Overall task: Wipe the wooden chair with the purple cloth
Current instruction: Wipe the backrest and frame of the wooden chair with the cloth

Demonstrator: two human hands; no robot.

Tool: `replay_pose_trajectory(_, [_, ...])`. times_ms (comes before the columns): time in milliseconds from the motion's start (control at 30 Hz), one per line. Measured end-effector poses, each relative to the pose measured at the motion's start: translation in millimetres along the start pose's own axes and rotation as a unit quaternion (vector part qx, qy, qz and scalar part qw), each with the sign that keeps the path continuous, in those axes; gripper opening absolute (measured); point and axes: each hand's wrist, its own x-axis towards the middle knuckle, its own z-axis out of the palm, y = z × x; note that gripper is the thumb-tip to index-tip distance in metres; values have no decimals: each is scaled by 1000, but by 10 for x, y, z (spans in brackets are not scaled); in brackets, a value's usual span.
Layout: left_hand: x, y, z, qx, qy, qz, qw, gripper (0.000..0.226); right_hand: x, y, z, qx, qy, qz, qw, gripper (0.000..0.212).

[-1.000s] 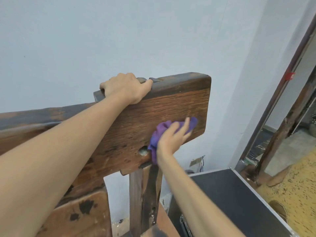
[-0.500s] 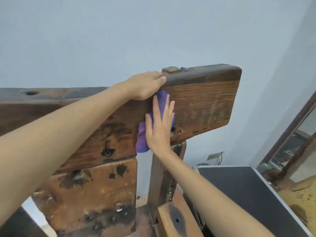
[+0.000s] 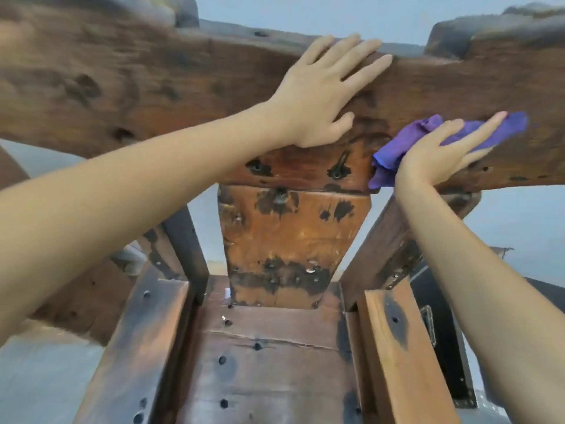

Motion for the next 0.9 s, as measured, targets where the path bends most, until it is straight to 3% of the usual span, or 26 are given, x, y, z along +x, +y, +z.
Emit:
replay_pose_trajectory(100, [-608, -153, 231, 29, 14, 20, 999, 68, -694, 240, 49, -25, -77, -27, 996, 61])
replay_pose_trajectory(200, [-1278, -206, 542, 45, -56, 10, 997, 86, -1577, 451, 114, -43, -171, -12, 984, 65])
replay_pose_trajectory(333, [-2058, -278, 874, 23, -103, -44, 993, 88, -2582, 526, 209, -69, -281, 44, 956, 72])
replay_pose_trajectory(467, [-2999, -229, 1141, -16, -165, -119, 979, 84, -3443, 824, 1, -76, -414, -19, 907, 71])
replay_pose_trajectory(533, [-3610, -125, 1338, -49, -201, -147, 967, 80, -3844, 1178, -182, -88, -562, -58, 821, 78])
replay_pose_trajectory(600, [-4221, 11, 1530, -92, -243, -194, 946, 75, -4177, 1613, -300, -158, -719, -101, 669, 86])
replay_pose_trajectory(667, [-4725, 134, 1721, -143, -272, -294, 905, 69, -4458, 2028, -257, -248, -798, -158, 527, 66])
replay_pose_trajectory(700, [-4953, 197, 1856, -166, -290, -347, 876, 67, -4621, 2224, -194, -287, -809, -183, 480, 52])
replay_pose_trajectory(733, [-5161, 272, 2012, -189, -308, -388, 848, 64, -4779, 2424, -122, -318, -810, -201, 451, 44])
replay_pose_trajectory(800, [-5481, 412, 2344, -233, -331, -424, 810, 58, -5048, 2807, 29, -373, -792, -217, 432, 40])
replay_pose_trajectory(900, [-5690, 562, 2819, -280, -320, -403, 811, 45, -5242, 3400, 324, -430, -733, -247, 466, 38])
